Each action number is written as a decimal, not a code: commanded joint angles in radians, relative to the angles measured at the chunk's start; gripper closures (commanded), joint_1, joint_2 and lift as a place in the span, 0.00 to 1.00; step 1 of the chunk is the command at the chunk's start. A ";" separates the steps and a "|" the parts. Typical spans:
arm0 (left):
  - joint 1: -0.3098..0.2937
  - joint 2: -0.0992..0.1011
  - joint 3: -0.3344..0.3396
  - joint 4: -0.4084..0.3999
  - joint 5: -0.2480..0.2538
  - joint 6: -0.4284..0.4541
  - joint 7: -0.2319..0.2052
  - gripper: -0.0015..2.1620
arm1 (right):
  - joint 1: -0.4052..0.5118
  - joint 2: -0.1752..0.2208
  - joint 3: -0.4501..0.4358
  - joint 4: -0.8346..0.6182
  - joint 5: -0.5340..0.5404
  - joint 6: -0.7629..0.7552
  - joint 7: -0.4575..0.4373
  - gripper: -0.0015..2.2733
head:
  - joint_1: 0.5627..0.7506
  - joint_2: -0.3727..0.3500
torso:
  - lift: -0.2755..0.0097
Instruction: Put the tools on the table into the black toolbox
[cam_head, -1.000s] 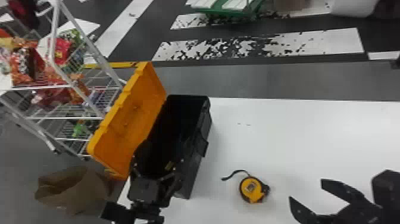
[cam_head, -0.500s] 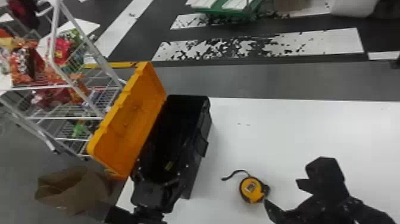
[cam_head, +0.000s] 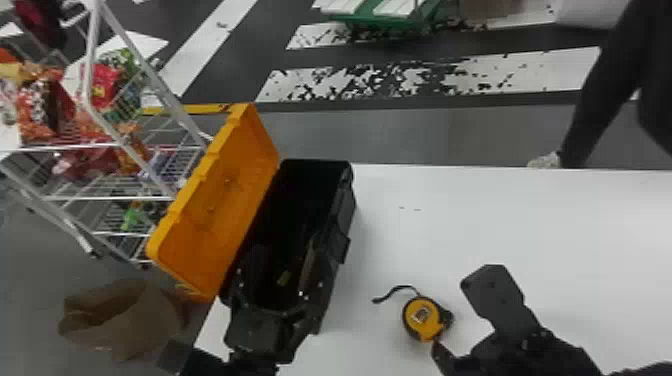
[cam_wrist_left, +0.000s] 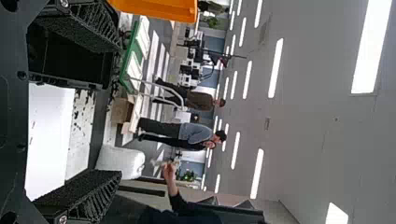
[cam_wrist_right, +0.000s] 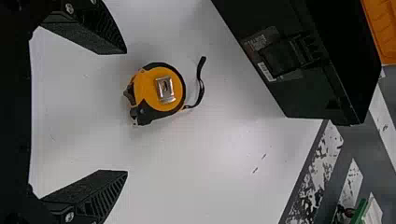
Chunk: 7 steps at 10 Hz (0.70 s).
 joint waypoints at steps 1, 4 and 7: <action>-0.002 0.002 -0.005 0.002 0.000 0.004 0.000 0.03 | -0.034 0.002 0.040 0.005 0.012 0.072 -0.025 0.04 | 0.70 1.00 | 0.83; -0.008 0.005 -0.008 0.004 0.000 0.007 0.000 0.03 | -0.119 0.002 0.088 0.063 0.000 0.146 -0.090 0.04 | 0.70 1.00 | 0.83; -0.018 0.011 -0.008 0.008 0.000 0.020 0.000 0.03 | -0.160 0.002 0.100 0.143 -0.032 0.152 -0.090 0.04 | 0.70 1.00 | 0.83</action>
